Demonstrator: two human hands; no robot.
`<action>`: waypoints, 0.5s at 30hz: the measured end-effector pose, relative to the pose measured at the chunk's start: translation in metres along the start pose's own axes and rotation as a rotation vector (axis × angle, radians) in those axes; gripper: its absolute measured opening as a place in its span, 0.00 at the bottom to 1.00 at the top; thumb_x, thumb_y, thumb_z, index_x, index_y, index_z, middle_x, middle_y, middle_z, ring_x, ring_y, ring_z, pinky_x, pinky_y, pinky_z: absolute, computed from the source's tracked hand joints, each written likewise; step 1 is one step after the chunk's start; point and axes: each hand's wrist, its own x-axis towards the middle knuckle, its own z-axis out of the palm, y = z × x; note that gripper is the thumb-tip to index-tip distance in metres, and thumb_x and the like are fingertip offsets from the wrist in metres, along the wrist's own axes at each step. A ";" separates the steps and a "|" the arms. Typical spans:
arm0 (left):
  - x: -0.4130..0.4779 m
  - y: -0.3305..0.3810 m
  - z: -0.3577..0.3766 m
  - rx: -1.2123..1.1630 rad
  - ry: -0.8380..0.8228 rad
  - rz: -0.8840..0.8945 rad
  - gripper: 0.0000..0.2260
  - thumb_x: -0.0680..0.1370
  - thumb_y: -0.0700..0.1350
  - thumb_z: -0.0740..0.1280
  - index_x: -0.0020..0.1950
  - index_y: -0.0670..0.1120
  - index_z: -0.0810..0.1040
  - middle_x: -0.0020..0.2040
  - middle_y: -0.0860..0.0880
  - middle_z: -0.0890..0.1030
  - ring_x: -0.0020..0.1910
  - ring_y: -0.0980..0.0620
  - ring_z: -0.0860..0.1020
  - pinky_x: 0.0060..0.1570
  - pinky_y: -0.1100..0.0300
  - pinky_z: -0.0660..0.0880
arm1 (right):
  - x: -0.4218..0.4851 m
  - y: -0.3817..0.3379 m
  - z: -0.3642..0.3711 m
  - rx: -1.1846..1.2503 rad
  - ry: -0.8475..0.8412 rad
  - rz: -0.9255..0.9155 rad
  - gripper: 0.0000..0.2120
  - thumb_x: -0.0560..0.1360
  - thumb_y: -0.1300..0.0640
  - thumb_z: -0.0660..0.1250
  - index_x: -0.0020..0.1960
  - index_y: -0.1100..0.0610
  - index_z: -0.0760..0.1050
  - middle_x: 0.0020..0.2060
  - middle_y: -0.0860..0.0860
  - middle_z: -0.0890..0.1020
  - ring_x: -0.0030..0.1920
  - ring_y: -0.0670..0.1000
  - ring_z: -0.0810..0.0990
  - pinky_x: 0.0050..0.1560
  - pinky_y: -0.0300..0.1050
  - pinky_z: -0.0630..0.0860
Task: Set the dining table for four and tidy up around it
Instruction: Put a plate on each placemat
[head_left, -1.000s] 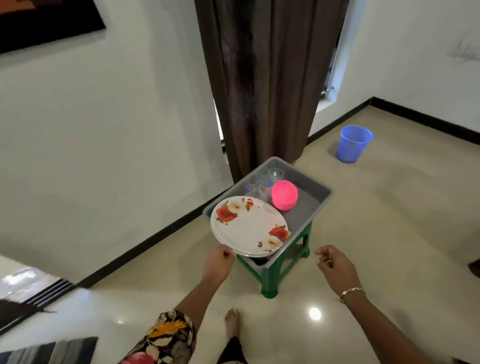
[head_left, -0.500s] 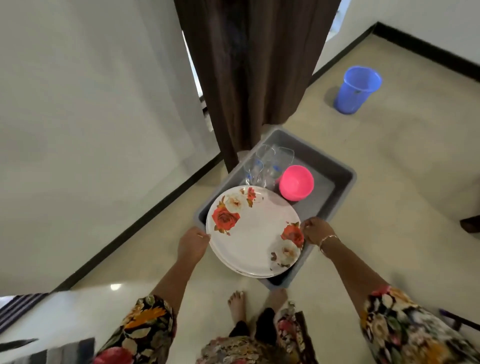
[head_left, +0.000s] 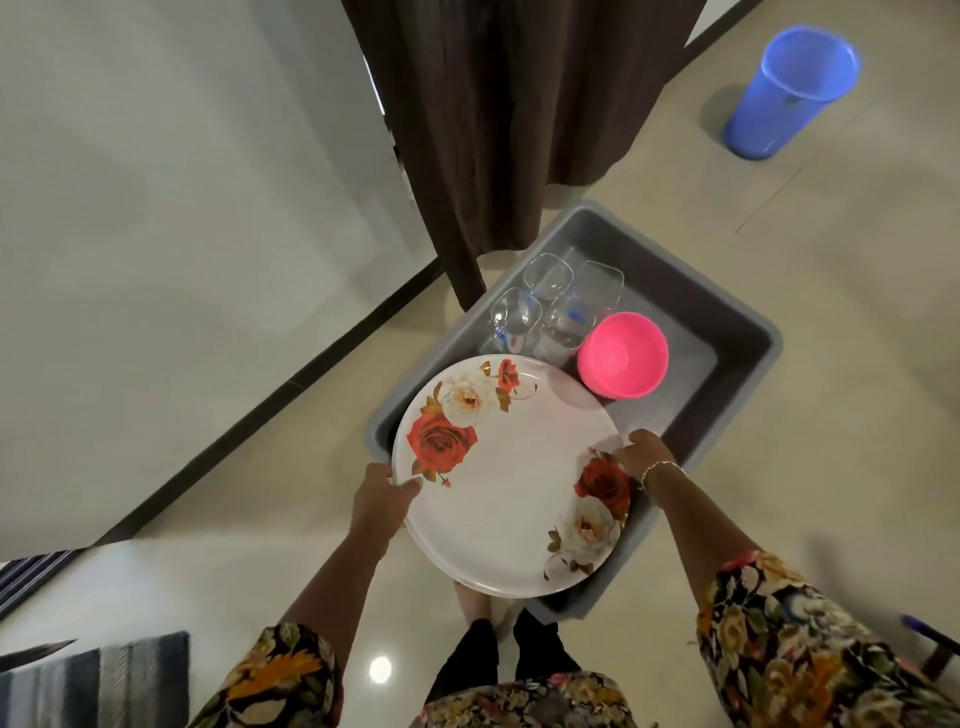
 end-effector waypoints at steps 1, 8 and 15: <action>0.003 -0.001 0.002 -0.002 -0.006 0.002 0.17 0.74 0.42 0.70 0.60 0.43 0.69 0.56 0.43 0.77 0.52 0.42 0.77 0.47 0.51 0.78 | 0.004 -0.001 0.001 0.009 -0.006 -0.004 0.16 0.76 0.64 0.59 0.63 0.68 0.68 0.63 0.63 0.72 0.62 0.62 0.71 0.60 0.48 0.68; 0.012 -0.004 0.004 0.057 -0.045 0.037 0.20 0.73 0.37 0.70 0.62 0.43 0.68 0.55 0.45 0.77 0.51 0.43 0.77 0.33 0.57 0.76 | 0.018 -0.004 0.010 0.156 -0.058 0.005 0.13 0.74 0.65 0.64 0.57 0.68 0.73 0.47 0.60 0.78 0.45 0.56 0.74 0.44 0.45 0.69; -0.007 -0.001 -0.015 -0.087 -0.089 -0.043 0.14 0.75 0.31 0.65 0.57 0.43 0.67 0.53 0.44 0.75 0.50 0.44 0.74 0.31 0.56 0.74 | 0.005 0.002 0.013 0.151 -0.143 0.018 0.09 0.76 0.60 0.65 0.53 0.64 0.76 0.33 0.52 0.72 0.33 0.50 0.71 0.38 0.42 0.69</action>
